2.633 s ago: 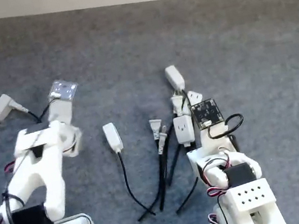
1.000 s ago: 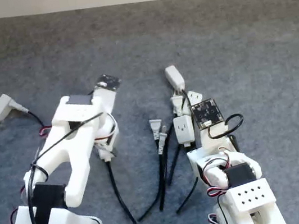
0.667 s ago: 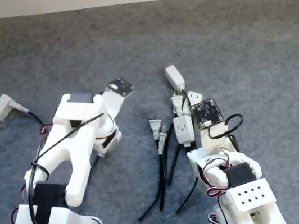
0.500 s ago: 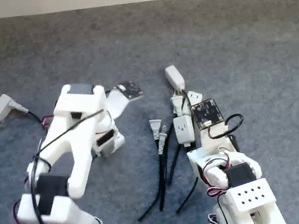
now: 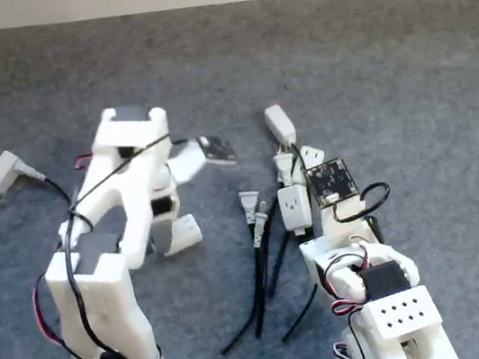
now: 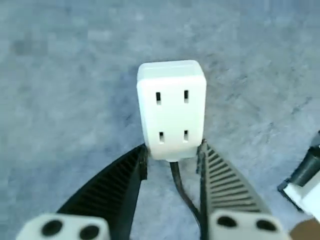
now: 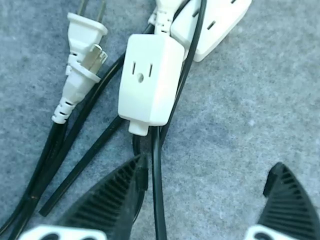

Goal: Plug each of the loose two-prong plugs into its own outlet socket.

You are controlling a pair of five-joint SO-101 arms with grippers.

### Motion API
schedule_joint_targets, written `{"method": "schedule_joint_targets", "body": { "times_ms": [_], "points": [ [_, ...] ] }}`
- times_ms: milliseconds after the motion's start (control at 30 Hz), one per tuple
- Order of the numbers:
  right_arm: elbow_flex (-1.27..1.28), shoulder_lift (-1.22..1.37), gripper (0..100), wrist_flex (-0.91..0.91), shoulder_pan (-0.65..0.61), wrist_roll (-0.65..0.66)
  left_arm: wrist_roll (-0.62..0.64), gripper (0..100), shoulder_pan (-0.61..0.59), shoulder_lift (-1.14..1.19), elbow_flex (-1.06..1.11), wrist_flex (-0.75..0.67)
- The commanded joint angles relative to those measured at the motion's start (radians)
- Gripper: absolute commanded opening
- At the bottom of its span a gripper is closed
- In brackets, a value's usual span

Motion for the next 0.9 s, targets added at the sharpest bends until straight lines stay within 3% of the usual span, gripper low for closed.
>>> {"method": "schedule_joint_targets", "body": {
  "times_ms": [0, 267, 367, 500, 633, 767, 867],
  "points": [
    [-0.007, -0.012, 35.4, -0.012, 0.005, -0.003, 0.005, 27, -0.056, -0.14, -0.044, 0.014],
    [-0.012, -0.012, 35.4, 0.013, 0.005, -0.003, 0.025, 26, -0.064, -0.343, 0.045, 0.014],
    [-0.054, -0.008, 35.4, 0.045, 0.004, -0.003, 0.209, 22, -0.091, -0.392, 0.077, -0.038],
    [-0.107, -0.008, 35.4, 0.053, -0.012, 0.029, 0.545, 20, -0.166, -0.489, 0.196, -0.245],
    [-0.257, 0.022, 35.3, 0.127, -0.047, 0.037, 0.824, 20, -0.268, -0.602, 0.455, -0.548],
    [-0.49, 0.274, 35.3, 0.199, -0.114, -0.008, 0.977, 20, -0.3, -0.699, 0.76, -0.824],
    [-0.634, 0.509, 35.3, 0.202, -0.193, -0.092, 1.02, 20, -0.305, -0.769, 0.909, -0.957]
  ]
}}
